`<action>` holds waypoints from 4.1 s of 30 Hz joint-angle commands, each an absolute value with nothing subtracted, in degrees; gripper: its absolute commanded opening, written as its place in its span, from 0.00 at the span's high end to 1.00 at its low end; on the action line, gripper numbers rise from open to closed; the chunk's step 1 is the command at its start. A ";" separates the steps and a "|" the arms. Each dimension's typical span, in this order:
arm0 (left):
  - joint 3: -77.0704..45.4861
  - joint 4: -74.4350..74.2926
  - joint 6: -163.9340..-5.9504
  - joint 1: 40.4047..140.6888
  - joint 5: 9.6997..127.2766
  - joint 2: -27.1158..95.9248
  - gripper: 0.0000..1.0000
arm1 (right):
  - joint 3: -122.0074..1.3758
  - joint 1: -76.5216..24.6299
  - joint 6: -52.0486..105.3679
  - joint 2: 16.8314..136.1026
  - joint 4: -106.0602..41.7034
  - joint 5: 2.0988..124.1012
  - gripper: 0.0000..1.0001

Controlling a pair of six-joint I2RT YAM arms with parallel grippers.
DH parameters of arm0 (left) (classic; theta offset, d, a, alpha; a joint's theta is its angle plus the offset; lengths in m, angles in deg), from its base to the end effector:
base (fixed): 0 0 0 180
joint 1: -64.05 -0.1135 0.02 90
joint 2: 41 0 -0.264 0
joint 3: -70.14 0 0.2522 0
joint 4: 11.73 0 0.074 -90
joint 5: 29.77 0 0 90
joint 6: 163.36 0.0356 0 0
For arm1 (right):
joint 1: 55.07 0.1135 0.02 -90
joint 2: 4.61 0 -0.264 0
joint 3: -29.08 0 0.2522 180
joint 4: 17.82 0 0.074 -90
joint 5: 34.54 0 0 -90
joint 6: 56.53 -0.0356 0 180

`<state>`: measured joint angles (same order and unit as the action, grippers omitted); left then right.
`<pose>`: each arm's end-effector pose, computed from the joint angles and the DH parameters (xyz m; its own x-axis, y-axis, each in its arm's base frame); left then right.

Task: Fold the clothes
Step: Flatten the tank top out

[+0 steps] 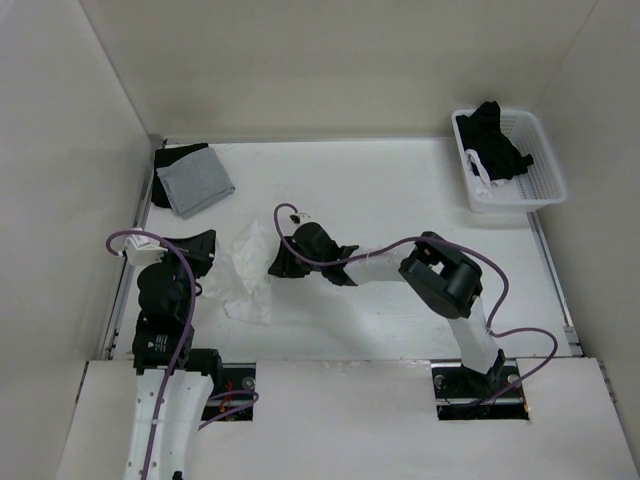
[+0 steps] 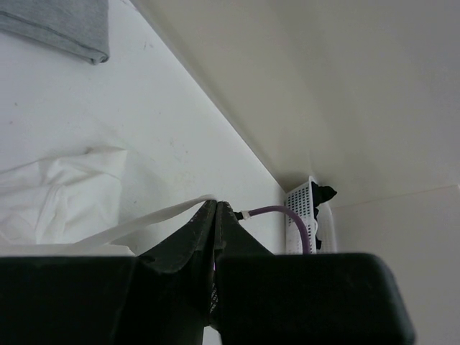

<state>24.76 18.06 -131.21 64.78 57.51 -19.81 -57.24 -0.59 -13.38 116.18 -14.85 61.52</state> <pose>0.1130 0.0003 0.3016 -0.0227 -0.8455 -0.5335 -0.1010 0.5329 -0.8402 0.2621 0.3736 0.1404 -0.8362 0.0772 -0.5429 -0.3678 0.6553 0.6598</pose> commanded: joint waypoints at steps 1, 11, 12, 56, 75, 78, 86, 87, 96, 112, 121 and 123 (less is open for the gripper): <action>25.44 15.30 -130.67 64.27 58.03 -19.29 0.99 | -57.46 0.16 -13.99 117.11 -12.69 63.19 0.67; 26.14 15.30 -130.58 63.91 58.21 -19.20 0.99 | -52.89 0.78 -15.04 114.57 -8.21 62.49 0.63; 26.23 15.22 -130.58 63.91 58.21 -19.12 0.99 | -52.88 0.69 -15.13 114.83 -8.12 62.93 0.63; -11.38 9.68 -130.32 62.86 56.01 -20.87 0.99 | -72.12 31.35 36.09 52.60 -40.91 -4.82 0.95; 9.05 10.92 -133.92 61.28 58.03 -22.72 0.99 | -53.25 21.66 31.87 50.83 -32.33 1.88 0.93; 18.99 5.40 -134.36 62.06 57.42 -18.61 0.99 | -49.56 6.29 18.31 54.96 -37.03 18.92 0.93; 17.92 -23.61 -127.78 70.94 46.09 25.11 0.97 | -61.10 -26.97 9.83 87.70 -31.49 47.36 0.93; 13.97 -25.55 -126.81 71.55 45.64 31.79 0.97 | -65.76 -29.08 9.74 93.07 -32.71 48.07 0.93; -13.66 -21.88 -124.00 71.03 47.30 59.98 0.76 | -99.01 -36.92 8.34 116.41 -44.94 51.41 0.66; 33.51 -7.40 -122.23 87.02 43.07 21.69 0.81 | -30.76 -24.10 -6.78 74.77 -18.58 50.28 0.94; 39.15 -4.72 -126.71 87.03 56.27 16.65 0.55 | -19.23 -21.10 -7.92 66.58 -18.40 48.60 0.82; 38.98 -5.96 -126.71 87.03 57.67 18.93 0.55 | -17.47 -21.10 -8.27 65.44 -18.23 48.52 0.80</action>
